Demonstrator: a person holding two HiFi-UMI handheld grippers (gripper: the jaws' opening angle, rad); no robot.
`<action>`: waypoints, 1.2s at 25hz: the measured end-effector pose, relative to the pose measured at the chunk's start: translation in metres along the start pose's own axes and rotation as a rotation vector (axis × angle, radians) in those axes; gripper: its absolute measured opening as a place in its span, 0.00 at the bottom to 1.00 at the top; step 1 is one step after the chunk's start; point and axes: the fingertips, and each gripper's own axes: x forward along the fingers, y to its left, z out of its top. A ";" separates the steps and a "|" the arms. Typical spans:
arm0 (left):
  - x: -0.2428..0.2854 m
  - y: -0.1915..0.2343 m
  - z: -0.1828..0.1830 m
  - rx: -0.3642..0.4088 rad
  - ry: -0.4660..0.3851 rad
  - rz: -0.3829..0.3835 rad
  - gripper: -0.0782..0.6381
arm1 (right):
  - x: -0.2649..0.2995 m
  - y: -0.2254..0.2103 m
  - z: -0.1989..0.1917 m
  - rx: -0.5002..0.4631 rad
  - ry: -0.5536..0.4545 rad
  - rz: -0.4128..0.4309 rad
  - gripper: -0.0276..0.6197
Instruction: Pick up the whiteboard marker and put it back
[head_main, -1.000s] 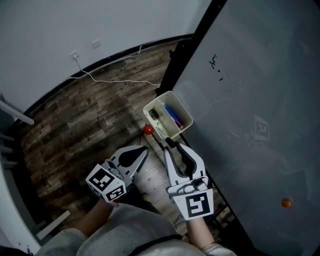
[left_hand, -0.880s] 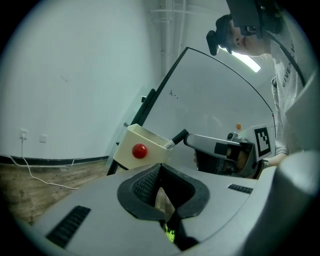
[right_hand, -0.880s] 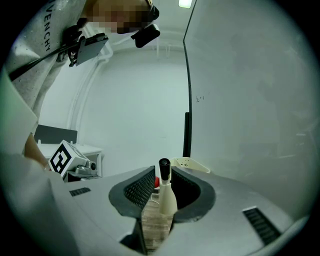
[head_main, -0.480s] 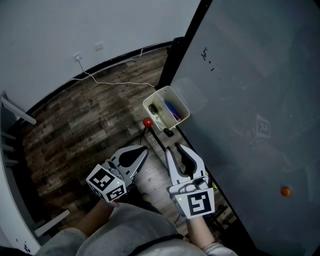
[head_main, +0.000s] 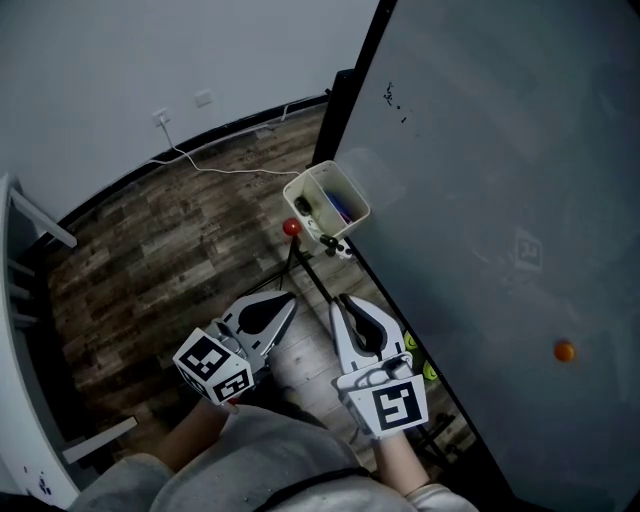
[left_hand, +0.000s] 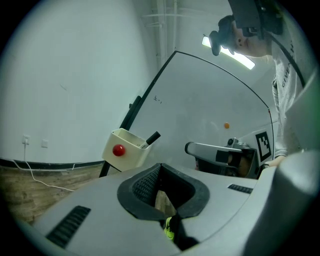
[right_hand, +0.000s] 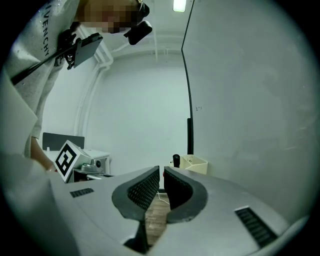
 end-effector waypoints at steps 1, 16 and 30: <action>-0.002 -0.004 0.000 0.000 -0.003 0.002 0.13 | -0.004 0.003 0.000 0.000 0.002 0.009 0.10; -0.047 -0.072 -0.014 0.005 -0.054 0.071 0.13 | -0.077 0.052 -0.005 0.054 0.031 0.167 0.08; -0.079 -0.104 -0.029 -0.007 -0.060 0.122 0.13 | -0.114 0.083 -0.018 0.068 0.041 0.250 0.08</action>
